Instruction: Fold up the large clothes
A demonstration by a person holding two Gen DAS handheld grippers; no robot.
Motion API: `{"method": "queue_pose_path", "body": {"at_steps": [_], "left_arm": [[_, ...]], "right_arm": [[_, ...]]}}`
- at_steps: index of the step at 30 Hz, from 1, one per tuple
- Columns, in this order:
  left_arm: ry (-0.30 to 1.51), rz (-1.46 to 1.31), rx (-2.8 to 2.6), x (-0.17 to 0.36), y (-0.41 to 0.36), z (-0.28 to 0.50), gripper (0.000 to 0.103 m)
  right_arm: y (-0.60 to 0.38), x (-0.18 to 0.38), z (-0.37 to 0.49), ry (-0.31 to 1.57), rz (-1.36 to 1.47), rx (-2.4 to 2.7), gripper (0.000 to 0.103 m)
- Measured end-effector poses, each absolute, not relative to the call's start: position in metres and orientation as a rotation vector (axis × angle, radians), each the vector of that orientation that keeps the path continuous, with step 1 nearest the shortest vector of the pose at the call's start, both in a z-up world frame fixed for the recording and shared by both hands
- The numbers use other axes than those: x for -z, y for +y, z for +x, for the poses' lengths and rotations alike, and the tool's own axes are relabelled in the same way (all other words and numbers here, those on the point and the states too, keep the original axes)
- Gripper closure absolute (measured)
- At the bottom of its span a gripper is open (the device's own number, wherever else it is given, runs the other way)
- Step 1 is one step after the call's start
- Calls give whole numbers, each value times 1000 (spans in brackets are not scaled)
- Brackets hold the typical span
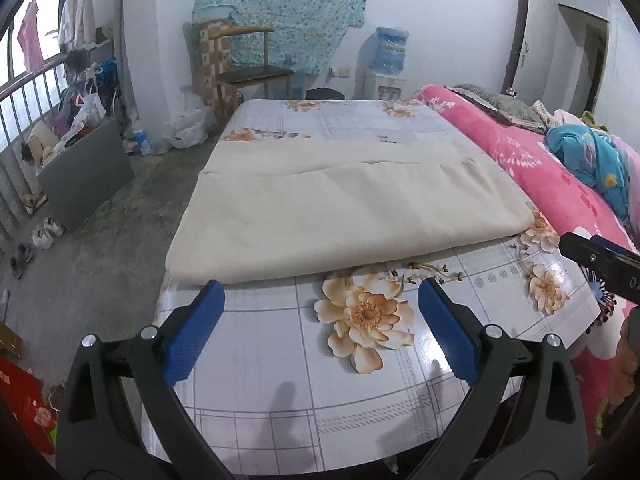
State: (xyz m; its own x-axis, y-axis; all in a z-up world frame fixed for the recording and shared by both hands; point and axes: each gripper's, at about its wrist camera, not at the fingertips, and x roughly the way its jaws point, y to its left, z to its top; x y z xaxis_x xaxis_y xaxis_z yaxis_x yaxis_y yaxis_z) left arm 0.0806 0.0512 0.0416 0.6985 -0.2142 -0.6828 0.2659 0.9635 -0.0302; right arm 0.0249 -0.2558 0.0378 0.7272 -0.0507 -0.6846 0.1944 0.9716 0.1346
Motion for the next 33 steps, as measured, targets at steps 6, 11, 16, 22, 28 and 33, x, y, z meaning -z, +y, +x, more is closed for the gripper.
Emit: {"method": "queue_pose_path", "body": {"at_steps": [6,11,16,22,28,33], "left_arm": [[702,74,211,-52,50,77,9],[688,26,130,-56,48,77,9],[761,25,86,-52,40,85,9],[880,43,44,-35,31,98,9],[922,40,36,-28,31,101,9],[922,56,16,-28,30,104,9]], "right_arm": [[-244,-40,27,738,127,175,6],[-236,-42,32,742,85,170,6],[-236,-38,37,778,67,187,6],[-235,-21,48,862,74,175,6],[-229,-17,55,886,88,147,6],[-226,-15,57,894,89,137,6]]}}
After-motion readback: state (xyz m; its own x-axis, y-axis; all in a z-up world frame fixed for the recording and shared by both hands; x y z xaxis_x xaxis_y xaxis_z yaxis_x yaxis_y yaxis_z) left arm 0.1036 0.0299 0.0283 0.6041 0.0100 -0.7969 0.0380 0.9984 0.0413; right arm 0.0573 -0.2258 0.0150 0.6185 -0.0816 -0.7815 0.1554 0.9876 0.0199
